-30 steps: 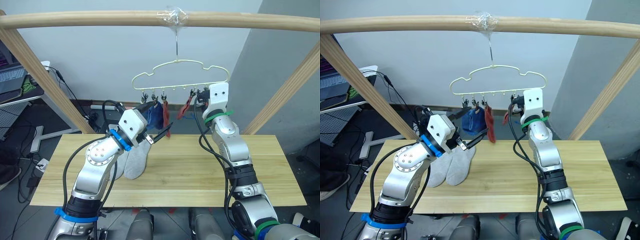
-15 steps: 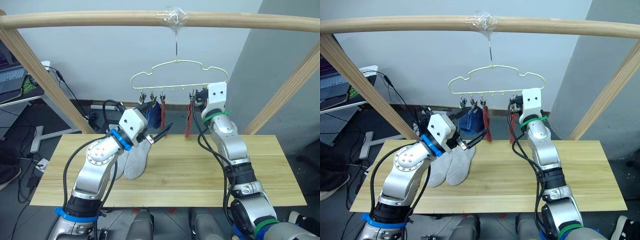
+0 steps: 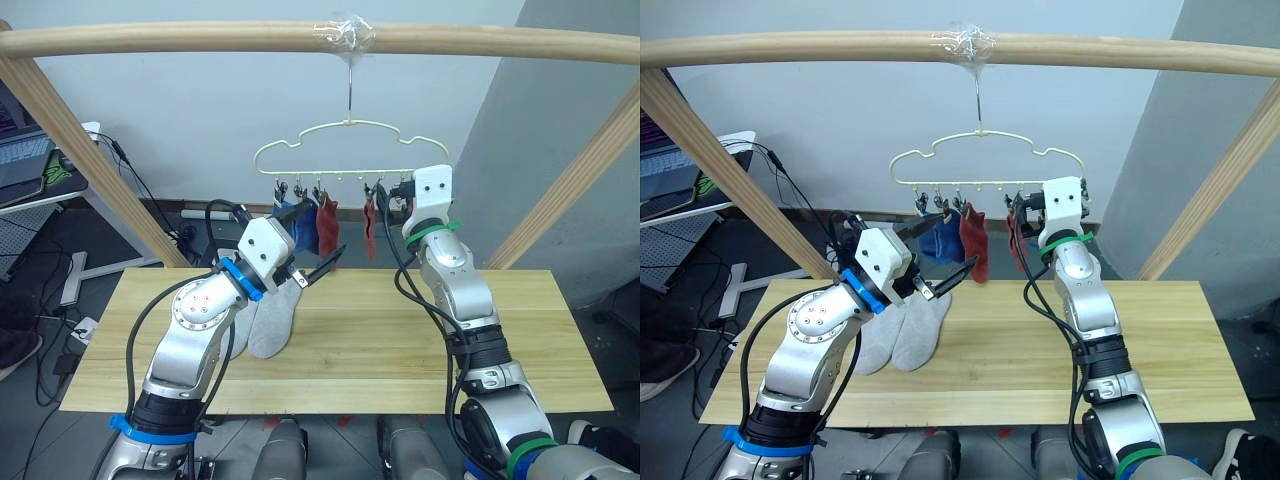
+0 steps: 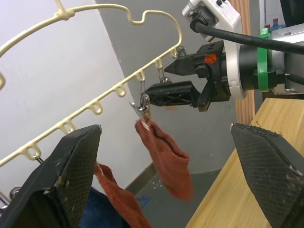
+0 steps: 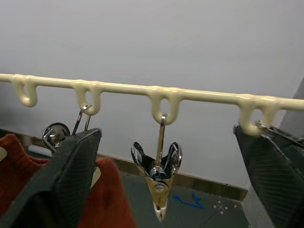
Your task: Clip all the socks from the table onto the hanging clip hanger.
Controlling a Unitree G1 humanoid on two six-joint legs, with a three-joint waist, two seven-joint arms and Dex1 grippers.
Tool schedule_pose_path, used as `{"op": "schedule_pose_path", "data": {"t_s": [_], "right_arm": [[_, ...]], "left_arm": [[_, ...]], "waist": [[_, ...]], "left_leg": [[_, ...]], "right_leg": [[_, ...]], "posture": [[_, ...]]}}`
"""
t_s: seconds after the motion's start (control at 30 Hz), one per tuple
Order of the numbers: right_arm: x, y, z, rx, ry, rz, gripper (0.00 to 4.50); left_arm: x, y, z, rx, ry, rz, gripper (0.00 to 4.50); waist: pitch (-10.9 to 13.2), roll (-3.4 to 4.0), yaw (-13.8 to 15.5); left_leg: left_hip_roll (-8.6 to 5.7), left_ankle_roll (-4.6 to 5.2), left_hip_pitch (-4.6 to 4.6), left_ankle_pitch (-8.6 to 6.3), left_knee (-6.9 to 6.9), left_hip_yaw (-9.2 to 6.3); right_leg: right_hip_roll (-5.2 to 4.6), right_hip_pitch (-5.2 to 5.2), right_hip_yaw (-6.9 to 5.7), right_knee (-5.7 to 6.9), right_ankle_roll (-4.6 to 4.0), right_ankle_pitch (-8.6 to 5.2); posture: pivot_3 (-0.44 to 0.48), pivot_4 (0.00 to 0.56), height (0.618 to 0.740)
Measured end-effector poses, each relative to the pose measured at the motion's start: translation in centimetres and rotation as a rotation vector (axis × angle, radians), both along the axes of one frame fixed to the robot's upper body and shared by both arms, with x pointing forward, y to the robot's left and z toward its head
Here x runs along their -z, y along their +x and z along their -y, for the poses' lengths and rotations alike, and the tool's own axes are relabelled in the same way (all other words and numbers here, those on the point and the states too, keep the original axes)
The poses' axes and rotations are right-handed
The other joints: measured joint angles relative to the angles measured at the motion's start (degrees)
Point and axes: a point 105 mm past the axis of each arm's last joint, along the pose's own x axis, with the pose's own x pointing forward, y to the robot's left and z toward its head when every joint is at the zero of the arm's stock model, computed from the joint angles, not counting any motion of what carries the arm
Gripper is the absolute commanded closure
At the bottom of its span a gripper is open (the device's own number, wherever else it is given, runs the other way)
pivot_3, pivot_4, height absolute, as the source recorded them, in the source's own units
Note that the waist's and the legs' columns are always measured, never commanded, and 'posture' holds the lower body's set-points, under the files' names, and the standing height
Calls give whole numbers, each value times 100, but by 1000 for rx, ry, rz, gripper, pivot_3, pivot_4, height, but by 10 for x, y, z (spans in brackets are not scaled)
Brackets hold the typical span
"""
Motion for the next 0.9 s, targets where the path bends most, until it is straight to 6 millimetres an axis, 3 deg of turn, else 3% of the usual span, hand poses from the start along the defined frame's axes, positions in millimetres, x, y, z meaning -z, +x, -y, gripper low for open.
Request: {"op": "schedule_pose_path", "data": {"t_s": [0.17, 0.27, 0.37, 0.9], "right_arm": [[0, 0, -2, -4, 8, -2, 16], [1, 0, -4, -7, 12, -5, 587], [1, 0, -5, -10, 16, -6, 1606], [-1, 1, -14, -36, 47, -14, 1606]], "left_arm": [[0, 0, 0, 0, 0, 0, 0], [0, 0, 0, 0, 0, 0, 0], [0, 0, 0, 0, 0, 0, 0], [0, 0, 0, 1, -1, 2, 0]], "waist": [[0, 0, 0], [0, 0, 0], [0, 0, 0], [1, 1, -1]], "left_leg": [[0, 0, 0, 0, 0, 0], [0, 0, 0, 0, 0, 0], [0, 0, 0, 0, 0, 0], [0, 0, 0, 0, 0, 0]], "right_leg": [[0, 0, 0, 0, 0, 0], [0, 0, 0, 0, 0, 0], [0, 0, 0, 0, 0, 0], [0, 0, 0, 0, 0, 0]], "posture": [[126, 206, 740], [128, 207, 740], [128, 207, 740], [130, 209, 740]]}}
